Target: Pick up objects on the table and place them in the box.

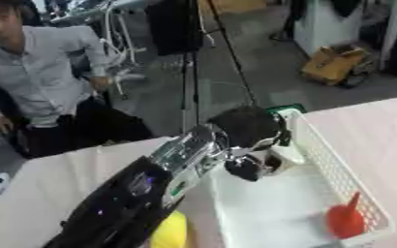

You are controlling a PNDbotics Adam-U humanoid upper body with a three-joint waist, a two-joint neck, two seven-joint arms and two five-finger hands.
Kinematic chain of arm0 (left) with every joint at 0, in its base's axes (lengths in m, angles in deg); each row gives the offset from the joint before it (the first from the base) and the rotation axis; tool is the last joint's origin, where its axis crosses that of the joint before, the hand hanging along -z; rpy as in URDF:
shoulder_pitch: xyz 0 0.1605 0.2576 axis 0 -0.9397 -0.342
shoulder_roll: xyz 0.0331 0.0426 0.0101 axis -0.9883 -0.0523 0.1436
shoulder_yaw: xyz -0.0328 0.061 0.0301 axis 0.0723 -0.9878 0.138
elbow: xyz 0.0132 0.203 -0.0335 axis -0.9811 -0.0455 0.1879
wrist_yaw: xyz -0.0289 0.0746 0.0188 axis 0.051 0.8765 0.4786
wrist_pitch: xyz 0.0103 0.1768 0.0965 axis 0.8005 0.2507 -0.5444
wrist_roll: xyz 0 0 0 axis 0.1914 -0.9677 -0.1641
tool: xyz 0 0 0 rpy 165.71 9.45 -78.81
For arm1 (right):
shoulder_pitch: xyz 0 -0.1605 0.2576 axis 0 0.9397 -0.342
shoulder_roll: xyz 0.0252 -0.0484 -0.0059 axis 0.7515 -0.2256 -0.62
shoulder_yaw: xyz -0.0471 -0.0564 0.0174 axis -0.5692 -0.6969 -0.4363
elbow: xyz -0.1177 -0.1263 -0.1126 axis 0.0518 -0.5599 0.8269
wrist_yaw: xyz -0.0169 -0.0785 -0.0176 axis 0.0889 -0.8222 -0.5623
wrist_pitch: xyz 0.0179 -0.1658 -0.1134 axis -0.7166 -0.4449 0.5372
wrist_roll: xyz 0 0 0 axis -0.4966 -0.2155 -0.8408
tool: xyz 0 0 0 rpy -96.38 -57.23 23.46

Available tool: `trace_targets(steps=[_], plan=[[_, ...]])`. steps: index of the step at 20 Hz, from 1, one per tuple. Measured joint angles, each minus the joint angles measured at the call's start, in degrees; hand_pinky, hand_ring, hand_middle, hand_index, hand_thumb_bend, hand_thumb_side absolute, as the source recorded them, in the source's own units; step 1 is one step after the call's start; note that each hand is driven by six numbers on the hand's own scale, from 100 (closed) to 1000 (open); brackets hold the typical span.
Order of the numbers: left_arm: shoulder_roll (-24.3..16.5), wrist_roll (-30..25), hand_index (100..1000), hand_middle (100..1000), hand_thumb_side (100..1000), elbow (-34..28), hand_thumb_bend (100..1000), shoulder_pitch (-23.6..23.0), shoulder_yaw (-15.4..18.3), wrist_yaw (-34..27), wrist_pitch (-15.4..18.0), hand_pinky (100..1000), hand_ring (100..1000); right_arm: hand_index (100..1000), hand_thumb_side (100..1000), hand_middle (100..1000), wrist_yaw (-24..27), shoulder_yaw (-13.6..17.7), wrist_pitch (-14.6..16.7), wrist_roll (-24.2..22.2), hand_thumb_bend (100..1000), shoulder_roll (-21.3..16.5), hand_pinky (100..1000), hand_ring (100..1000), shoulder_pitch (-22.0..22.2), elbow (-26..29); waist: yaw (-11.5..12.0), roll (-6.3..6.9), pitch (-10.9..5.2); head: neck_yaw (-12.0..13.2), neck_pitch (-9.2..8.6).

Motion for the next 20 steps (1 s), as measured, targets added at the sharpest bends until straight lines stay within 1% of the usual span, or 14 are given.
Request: trace_targets(steps=[1, 2, 3, 5, 6, 7, 8, 10, 12, 14, 15, 17, 18, 20], plan=[[0.14, -0.13, 750, 631, 273, 0.34, 185, -0.08, 0.00, 0.08, 0.23, 167, 597, 652, 1000, 598, 0.02, 0.00, 0.01, 0.01, 100, 0.00, 851, 817, -0.05, 0.00, 0.00, 0.00, 0.08, -0.01, -0.01], [0.32, -0.31, 757, 639, 301, 0.65, 171, -0.12, 0.00, 0.10, 0.50, 213, 610, 652, 1000, 598, 0.04, -0.01, 0.01, 0.01, 100, 0.00, 851, 817, -0.06, 0.00, 0.00, 0.00, 0.11, -0.01, -0.02], [0.55, -0.58, 768, 653, 318, 0.90, 163, -0.14, 0.00, 0.10, 0.79, 284, 639, 652, 1000, 598, 0.06, -0.01, 0.01, 0.01, 100, 0.00, 851, 817, -0.07, 0.00, 0.00, 0.00, 0.11, -0.02, -0.03], [0.78, -1.13, 777, 659, 326, 1.23, 161, -0.21, -0.01, 0.13, 1.36, 300, 651, 652, 1000, 598, 0.11, -0.01, 0.01, 0.01, 100, 0.00, 851, 817, -0.10, 0.00, -0.04, 0.00, 0.12, -0.05, -0.20], [0.90, -1.38, 800, 682, 377, 1.39, 123, -0.25, -0.01, 0.22, 1.61, 388, 702, 652, 1000, 598, 0.13, -0.02, 0.02, 0.01, 100, 0.00, 851, 817, -0.11, 0.00, -0.06, 0.00, 0.13, -0.07, -0.28], [1.02, -1.58, 800, 682, 377, 1.53, 123, -0.34, -0.01, 0.34, 1.80, 388, 702, 652, 1000, 598, 0.15, -0.02, 0.04, 0.02, 100, 0.00, 851, 817, -0.14, 0.00, -0.19, 0.00, 0.14, -0.08, -0.29], [1.09, -1.74, 813, 694, 394, 1.77, 126, -0.44, -0.01, 0.50, 1.95, 449, 737, 651, 1000, 598, 0.24, -0.02, 0.06, 0.02, 100, 0.00, 851, 817, -0.22, 0.00, -0.39, 0.00, 0.20, -0.08, -0.30], [1.29, -2.03, 817, 699, 402, 2.30, 121, -0.53, 0.01, 0.81, 2.23, 471, 747, 652, 1000, 597, 0.40, -0.03, 0.08, 0.01, 100, 0.00, 851, 816, -0.34, 0.00, -0.43, 0.00, 0.29, -0.08, -0.32], [1.57, -2.26, 839, 745, 428, 2.75, 124, -0.56, 0.03, 1.12, 2.50, 545, 796, 652, 1000, 597, 0.49, -0.03, 0.09, 0.01, 100, 0.00, 851, 816, -0.38, 0.00, -0.45, 0.00, 0.37, -0.10, -0.33], [1.58, -2.45, 845, 756, 435, 3.08, 122, -0.57, 0.03, 1.40, 2.83, 562, 807, 652, 1000, 597, 0.50, -0.04, 0.10, 0.00, 100, 0.00, 851, 816, -0.51, 0.00, -0.46, 0.00, 0.43, -0.18, -0.33], [1.58, -2.48, 865, 798, 450, 3.22, 126, -0.57, 0.03, 1.55, 3.00, 625, 850, 652, 1000, 597, 0.50, -0.04, 0.11, -0.01, 100, 0.00, 851, 816, -0.52, 0.00, -0.46, 0.01, 0.43, -0.22, -0.33], [1.58, -2.55, 865, 798, 450, 3.24, 126, -0.57, 0.04, 1.79, 3.35, 625, 850, 652, 1000, 597, 0.50, -0.04, 0.13, -0.03, 100, 0.00, 851, 816, -0.53, 0.00, -0.45, 0.01, 0.43, -0.27, -0.33], [1.58, -2.55, 919, 868, 479, 3.25, 119, -0.57, 0.04, 1.91, 3.45, 768, 935, 652, 1000, 597, 0.50, -0.04, 0.15, -0.05, 100, 0.00, 851, 816, -0.53, 0.00, -0.45, 0.01, 0.43, -0.28, -0.33], [1.58, -2.54, 936, 879, 499, 3.23, 128, -0.57, 0.04, 2.15, 3.87, 796, 948, 652, 1000, 598, 0.51, -0.04, 0.17, -0.08, 100, 0.00, 852, 816, -0.53, 0.00, -0.45, 0.01, 0.43, -0.32, -0.33]])
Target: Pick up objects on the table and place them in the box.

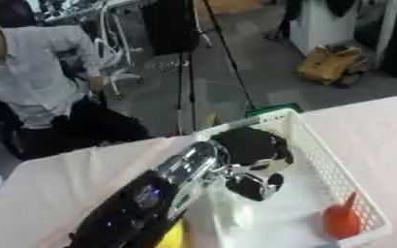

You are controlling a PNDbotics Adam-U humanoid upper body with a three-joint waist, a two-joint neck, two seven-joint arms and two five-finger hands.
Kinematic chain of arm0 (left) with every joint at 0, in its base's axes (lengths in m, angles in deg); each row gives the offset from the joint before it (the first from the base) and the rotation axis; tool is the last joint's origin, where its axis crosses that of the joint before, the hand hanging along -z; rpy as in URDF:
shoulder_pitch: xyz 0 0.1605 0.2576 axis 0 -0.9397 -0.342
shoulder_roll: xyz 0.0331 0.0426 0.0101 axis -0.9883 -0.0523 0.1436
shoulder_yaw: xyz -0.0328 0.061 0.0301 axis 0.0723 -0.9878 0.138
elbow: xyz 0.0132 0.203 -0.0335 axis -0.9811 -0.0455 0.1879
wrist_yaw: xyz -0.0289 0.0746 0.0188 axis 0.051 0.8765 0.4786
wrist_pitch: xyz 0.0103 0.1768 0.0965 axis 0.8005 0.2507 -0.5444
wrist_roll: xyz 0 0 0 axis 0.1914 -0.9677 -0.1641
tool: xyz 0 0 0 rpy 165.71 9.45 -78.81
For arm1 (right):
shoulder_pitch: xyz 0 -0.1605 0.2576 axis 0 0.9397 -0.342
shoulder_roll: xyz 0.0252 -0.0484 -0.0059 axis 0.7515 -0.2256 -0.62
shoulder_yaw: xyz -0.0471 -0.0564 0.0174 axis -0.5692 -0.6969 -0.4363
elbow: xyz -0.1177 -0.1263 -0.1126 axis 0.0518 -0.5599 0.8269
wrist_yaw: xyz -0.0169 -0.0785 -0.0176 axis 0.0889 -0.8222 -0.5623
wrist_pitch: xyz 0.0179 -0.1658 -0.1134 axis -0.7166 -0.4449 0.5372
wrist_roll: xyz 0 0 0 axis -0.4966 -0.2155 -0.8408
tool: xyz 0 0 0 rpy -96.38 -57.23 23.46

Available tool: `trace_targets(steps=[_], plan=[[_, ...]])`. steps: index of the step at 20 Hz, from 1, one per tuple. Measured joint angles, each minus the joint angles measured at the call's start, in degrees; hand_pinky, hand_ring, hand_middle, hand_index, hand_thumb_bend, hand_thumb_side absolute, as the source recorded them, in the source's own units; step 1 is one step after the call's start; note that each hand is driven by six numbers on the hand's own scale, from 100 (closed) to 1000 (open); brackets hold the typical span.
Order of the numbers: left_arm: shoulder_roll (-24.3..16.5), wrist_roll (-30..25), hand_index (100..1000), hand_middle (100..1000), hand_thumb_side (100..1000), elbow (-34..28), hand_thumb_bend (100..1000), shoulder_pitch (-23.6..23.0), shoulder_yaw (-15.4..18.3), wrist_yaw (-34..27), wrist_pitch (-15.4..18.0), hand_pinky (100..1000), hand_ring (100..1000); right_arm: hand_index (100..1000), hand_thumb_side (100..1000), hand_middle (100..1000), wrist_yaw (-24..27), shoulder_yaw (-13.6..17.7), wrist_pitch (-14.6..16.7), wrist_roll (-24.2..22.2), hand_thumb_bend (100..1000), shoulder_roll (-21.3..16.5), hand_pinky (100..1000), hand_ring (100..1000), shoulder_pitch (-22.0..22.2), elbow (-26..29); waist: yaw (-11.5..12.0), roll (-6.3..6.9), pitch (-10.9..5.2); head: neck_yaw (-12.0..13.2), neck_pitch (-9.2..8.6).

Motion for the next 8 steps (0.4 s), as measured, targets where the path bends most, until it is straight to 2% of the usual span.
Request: trace_targets(steps=[2, 4, 8], plan=[[0.00, 0.11, 937, 879, 546, -0.08, 136, 0.00, 0.00, 0.42, 0.60, 811, 951, 652, 1000, 598, 0.02, 0.00, 0.00, 0.00, 100, 0.00, 852, 817, 0.00, 0.00, 0.00, 0.00, 0.00, -0.10, 0.00], [0.00, 0.40, 937, 878, 560, -0.39, 103, 0.01, 0.02, 0.70, 1.07, 813, 952, 652, 1000, 598, 0.03, 0.00, 0.01, 0.01, 100, 0.00, 852, 817, 0.00, 0.00, 0.01, 0.00, 0.00, -0.13, 0.00], [-0.06, 1.22, 940, 875, 597, -1.40, 100, 0.20, 0.63, 0.81, 1.56, 815, 947, 651, 1000, 599, 0.06, 0.00, 0.05, 0.05, 100, 0.00, 851, 817, 0.02, 0.00, 0.26, -0.01, -0.05, -0.21, 0.01]])
